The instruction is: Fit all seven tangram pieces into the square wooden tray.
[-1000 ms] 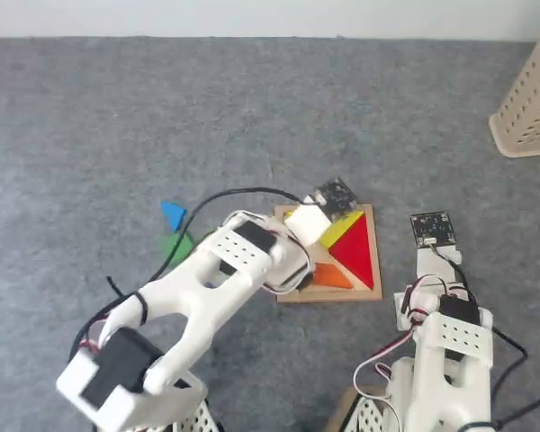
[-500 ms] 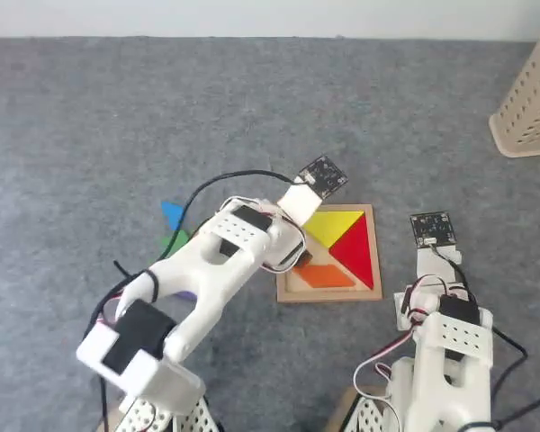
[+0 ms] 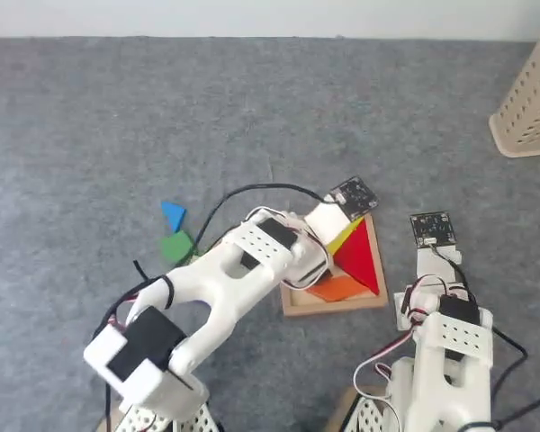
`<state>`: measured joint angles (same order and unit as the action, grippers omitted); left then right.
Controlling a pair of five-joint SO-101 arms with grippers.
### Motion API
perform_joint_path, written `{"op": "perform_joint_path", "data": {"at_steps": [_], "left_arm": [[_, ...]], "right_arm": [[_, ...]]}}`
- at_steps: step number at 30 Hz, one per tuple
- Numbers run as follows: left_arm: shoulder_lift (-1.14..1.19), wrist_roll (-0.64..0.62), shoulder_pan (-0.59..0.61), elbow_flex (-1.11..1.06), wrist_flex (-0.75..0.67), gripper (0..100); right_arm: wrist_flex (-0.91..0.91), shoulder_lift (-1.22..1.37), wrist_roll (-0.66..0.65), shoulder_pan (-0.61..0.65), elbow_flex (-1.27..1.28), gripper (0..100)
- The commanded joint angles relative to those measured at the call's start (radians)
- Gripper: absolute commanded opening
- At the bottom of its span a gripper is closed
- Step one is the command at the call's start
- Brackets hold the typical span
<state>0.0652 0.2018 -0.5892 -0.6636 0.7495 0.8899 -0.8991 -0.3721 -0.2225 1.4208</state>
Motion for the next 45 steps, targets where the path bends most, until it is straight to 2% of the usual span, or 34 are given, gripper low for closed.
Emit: {"op": "perform_joint_path", "data": {"at_steps": [1, 9, 13, 17, 23, 39, 45], "left_arm": [[-0.043, -0.014, -0.046, 0.012, -0.002, 23], [-0.044, -0.015, 0.081, 0.099, 0.087, 23], [-0.104, -0.015, 0.106, 0.087, 0.117, 23], [-0.230, -0.014, 0.095, 0.002, 0.186, 23], [-0.272, 0.026, 0.075, -0.159, 0.118, 23], [-0.270, 0.020, 0.068, -0.168, 0.089, 23], [-0.270, 0.003, -0.015, -0.168, 0.091, 23]], "right_arm": [[-0.016, 0.007, 0.003, 0.008, -0.005, 24.2], [-0.016, 0.007, 0.003, 0.008, -0.005, 24.2], [-0.016, 0.007, 0.003, 0.008, -0.005, 24.2], [-0.016, 0.007, 0.003, 0.008, -0.005, 24.2], [-0.016, 0.007, 0.003, 0.008, -0.005, 24.2], [-0.016, 0.007, 0.003, 0.008, -0.005, 24.2], [-0.016, 0.007, 0.003, 0.008, -0.005, 24.2]]}}
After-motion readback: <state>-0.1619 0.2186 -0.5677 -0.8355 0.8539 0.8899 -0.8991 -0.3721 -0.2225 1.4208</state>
